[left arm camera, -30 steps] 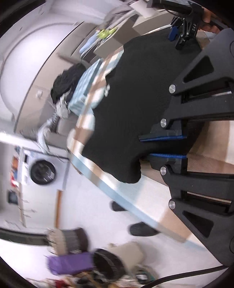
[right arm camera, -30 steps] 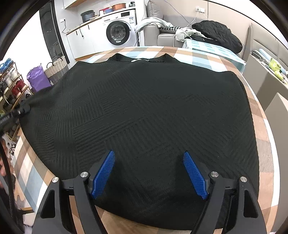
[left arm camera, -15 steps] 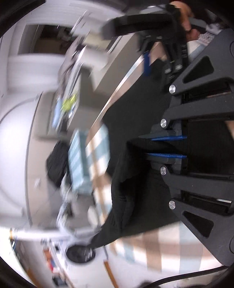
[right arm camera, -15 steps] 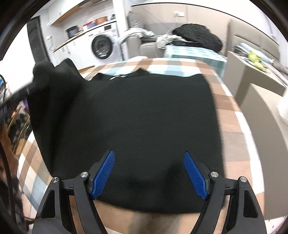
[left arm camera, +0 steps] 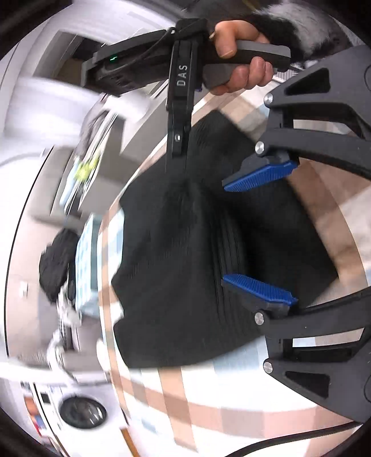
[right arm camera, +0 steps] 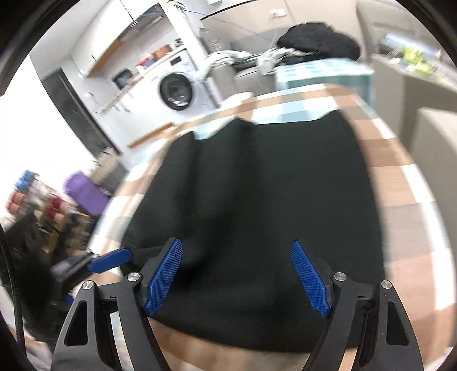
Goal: Fold small clothes
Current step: 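Grasp the other sweater side with the right gripper and fold it inward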
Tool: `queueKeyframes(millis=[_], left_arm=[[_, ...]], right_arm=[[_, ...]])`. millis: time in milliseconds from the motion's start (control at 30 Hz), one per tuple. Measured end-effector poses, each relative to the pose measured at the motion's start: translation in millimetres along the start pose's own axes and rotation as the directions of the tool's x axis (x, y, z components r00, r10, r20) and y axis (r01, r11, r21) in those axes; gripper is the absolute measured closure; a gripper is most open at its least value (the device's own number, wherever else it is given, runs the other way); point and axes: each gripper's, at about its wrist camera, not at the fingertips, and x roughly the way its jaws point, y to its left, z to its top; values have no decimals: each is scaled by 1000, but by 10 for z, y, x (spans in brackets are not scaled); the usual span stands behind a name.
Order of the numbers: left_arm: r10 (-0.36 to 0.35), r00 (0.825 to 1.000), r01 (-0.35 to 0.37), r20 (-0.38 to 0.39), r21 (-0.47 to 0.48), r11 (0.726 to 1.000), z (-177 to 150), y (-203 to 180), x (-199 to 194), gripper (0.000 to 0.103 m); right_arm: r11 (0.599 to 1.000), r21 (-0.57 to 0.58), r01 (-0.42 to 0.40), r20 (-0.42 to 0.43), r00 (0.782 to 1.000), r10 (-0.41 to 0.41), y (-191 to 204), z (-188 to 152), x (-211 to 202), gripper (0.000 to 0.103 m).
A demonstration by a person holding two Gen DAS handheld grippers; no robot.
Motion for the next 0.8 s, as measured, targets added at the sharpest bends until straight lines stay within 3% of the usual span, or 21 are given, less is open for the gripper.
queueKeyframes(millis=[67, 167, 233, 333, 367, 400, 433, 500, 633, 700, 800], left_arm=[[34, 999, -34, 12, -50, 998, -26, 207, -112, 46], [79, 997, -77, 7, -111, 991, -83, 537, -243, 46], [92, 996, -90, 5, -136, 987, -85, 657, -268, 46], [108, 994, -105, 11, -157, 982, -102, 760, -293, 46], [113, 993, -110, 13, -161, 981, -104, 785, -304, 46], [117, 993, -113, 15, -161, 980, -95, 786, -303, 46], [120, 993, -115, 18, -160, 980, -80, 761, -299, 46], [126, 991, -120, 34, -161, 980, -36, 758, -322, 46], [125, 990, -113, 70, -157, 981, 63, 770, -431, 46], [129, 989, -117, 76, -141, 983, 83, 755, -434, 46], [102, 994, -95, 44, -134, 986, 72, 746, -320, 45]], right_arm=[[1000, 10, -18, -10, 1000, 18, 7, 34, 102, 22], [998, 54, 17, -58, 998, -14, -44, 51, 322, 23], [991, 129, -45, -69, 996, 54, -115, 62, 442, 26], [980, 169, -103, -70, 991, 116, -131, 97, 565, 59], [979, 182, -96, -89, 989, 114, -127, 122, 622, 80], [975, 202, -93, -115, 986, 118, -129, 136, 677, 94], [972, 215, -96, -115, 986, 123, -100, 149, 660, 95], [967, 179, -183, -53, 979, 196, 86, 222, 423, 96], [917, 216, -337, 6, 939, 344, 220, 225, -115, 96], [907, 256, -333, 6, 939, 343, 151, 126, -208, 96], [937, 295, -188, -61, 975, 215, -77, -123, -120, 96]])
